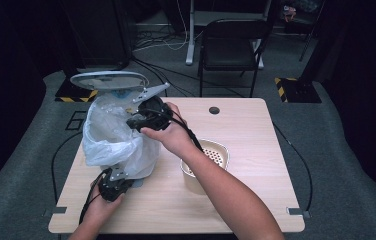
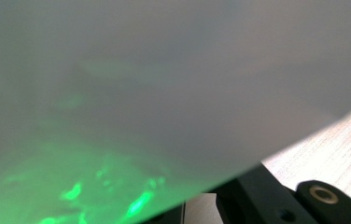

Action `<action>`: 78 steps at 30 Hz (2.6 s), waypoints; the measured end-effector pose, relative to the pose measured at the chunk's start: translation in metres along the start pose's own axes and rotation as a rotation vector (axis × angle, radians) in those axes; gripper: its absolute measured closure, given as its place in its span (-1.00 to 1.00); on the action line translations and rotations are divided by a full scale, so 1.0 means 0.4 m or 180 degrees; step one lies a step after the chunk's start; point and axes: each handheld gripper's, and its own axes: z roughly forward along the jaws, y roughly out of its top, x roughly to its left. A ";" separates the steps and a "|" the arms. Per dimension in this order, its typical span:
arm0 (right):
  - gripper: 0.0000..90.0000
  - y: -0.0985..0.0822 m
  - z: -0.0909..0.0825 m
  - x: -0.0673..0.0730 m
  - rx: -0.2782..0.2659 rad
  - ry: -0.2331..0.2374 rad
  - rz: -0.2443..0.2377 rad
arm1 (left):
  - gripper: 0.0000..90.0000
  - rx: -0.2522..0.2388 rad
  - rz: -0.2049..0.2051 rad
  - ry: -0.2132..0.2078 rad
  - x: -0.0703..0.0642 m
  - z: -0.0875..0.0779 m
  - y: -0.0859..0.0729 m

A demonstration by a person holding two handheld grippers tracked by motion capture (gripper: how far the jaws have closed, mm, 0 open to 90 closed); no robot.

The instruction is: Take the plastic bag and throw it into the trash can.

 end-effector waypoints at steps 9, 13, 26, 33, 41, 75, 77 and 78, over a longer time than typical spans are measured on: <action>-0.17 -0.006 0.019 0.002 -0.0047 -0.0136 0.0066 | 1.00 -0.0001 0.0002 0.0000 0.000 0.000 0.000; -0.39 -0.006 0.008 0.004 -0.0195 -0.0199 0.0075 | 1.00 0.0016 0.0084 -0.0030 0.005 0.000 0.001; -0.51 -0.005 -0.016 0.004 -0.0274 -0.0245 0.0028 | 1.00 -0.0032 0.0042 -0.0051 0.004 0.002 0.000; -0.47 -0.010 -0.028 0.001 -0.0247 -0.0229 0.0028 | 1.00 -0.0066 -0.0050 -0.0034 -0.001 0.003 -0.001; -0.45 -0.022 -0.069 -0.005 -0.0238 -0.0269 0.0005 | 1.00 -0.0035 -0.0039 -0.0018 -0.001 0.001 -0.001; -0.31 -0.194 -0.322 -0.040 -0.0263 -0.0716 0.0154 | 1.00 -0.0100 -0.0075 -0.0048 0.001 0.004 -0.002; -0.31 -0.209 -0.331 -0.041 -0.0247 -0.0770 0.0122 | 1.00 -0.0094 -0.0080 -0.0038 0.000 0.003 -0.002; -0.31 -0.216 -0.335 -0.042 -0.0256 -0.0774 0.0113 | 1.00 -0.0087 -0.0036 -0.0034 0.002 0.003 -0.001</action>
